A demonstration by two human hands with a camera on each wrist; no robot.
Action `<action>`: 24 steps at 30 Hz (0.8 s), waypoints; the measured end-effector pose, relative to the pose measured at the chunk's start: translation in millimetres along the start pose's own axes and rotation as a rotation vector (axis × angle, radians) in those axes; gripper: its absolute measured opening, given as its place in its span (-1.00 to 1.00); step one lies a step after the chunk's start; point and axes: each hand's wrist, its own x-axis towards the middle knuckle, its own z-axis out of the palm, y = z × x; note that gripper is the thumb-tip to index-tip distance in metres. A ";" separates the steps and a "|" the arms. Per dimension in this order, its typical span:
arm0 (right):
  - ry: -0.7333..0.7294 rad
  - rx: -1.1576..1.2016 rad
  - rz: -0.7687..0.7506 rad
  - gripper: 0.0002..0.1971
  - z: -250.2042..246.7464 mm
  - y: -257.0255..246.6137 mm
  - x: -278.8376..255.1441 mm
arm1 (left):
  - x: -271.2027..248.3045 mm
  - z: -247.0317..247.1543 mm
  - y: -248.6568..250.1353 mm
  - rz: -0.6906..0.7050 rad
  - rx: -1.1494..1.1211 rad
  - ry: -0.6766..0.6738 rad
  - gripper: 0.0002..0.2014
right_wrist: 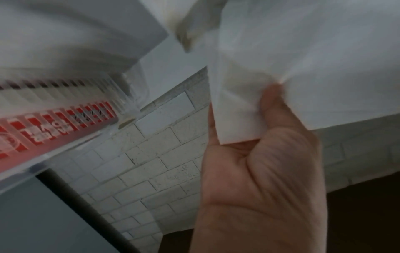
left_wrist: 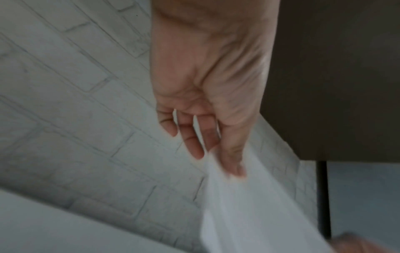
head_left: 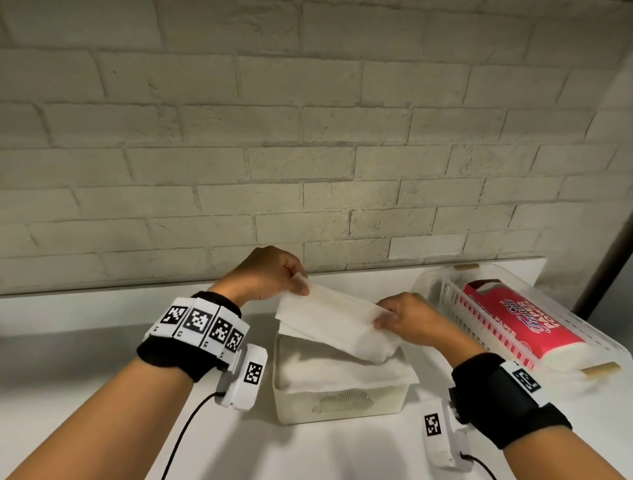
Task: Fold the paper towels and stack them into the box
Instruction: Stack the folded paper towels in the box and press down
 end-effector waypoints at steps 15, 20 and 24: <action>0.247 -0.300 -0.419 -0.66 75.0 57.5 -11.8 | -37.4 101.4 -111.5 0.483 0.220 0.128 -0.80; 0.092 -0.328 -0.319 -0.72 76.2 61.7 -20.2 | -42.9 115.4 -125.8 0.523 0.281 0.143 -0.82; 0.000 -0.287 -0.263 -0.64 62.1 54.6 -23.8 | -43.1 109.8 -123.1 0.532 0.297 0.119 -0.83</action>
